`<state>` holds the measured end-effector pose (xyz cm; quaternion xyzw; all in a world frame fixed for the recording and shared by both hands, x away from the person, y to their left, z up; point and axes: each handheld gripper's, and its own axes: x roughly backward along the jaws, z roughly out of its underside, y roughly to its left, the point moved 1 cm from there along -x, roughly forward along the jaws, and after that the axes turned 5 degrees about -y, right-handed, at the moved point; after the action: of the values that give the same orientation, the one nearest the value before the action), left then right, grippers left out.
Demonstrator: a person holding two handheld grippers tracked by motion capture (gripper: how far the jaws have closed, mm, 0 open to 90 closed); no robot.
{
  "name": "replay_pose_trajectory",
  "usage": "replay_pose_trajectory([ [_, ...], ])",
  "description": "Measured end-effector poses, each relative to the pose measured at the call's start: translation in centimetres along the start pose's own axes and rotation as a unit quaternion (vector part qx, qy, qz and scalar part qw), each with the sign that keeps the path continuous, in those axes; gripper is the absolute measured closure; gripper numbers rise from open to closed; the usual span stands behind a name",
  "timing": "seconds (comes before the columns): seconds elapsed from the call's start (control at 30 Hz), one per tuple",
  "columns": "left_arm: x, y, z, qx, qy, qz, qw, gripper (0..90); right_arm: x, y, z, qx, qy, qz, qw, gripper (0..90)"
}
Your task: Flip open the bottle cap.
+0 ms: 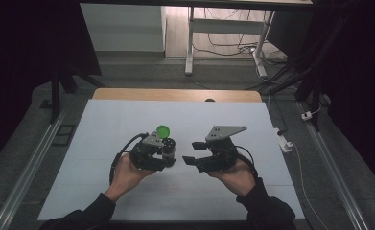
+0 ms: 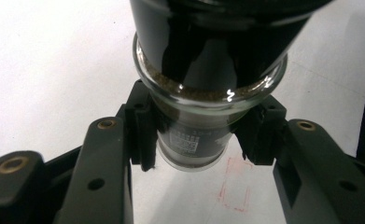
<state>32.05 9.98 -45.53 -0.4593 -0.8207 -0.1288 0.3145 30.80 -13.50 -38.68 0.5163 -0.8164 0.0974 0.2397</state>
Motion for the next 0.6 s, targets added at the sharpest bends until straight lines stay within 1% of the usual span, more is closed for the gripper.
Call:
replay_pose_trajectory([
  [0.17, 0.0, 0.1, 0.0, 0.001, -0.001, -0.001, 1.0000, 53.6, 1.1, 0.1, 1.0, 0.001, -0.007, 0.011, 0.9999, 32.2],
  [0.3, 0.1, 0.1, 0.0, 0.000, -0.002, -0.001, 1.0000, 53.6, 1.9, 0.1, 1.9, 0.000, -0.011, 0.021, 0.9997, 24.0],
  [0.47, 0.2, 0.2, 0.0, 0.001, -0.002, -0.002, 1.0000, 53.6, 2.8, 0.1, 3.1, -0.011, -0.009, 0.037, 0.9992, 15.9],
  [0.6, 0.2, 0.2, 0.0, 0.001, -0.002, -0.002, 1.0000, 53.6, 3.6, -0.2, 4.1, -0.024, -0.009, 0.047, 0.9986, 10.4],
])
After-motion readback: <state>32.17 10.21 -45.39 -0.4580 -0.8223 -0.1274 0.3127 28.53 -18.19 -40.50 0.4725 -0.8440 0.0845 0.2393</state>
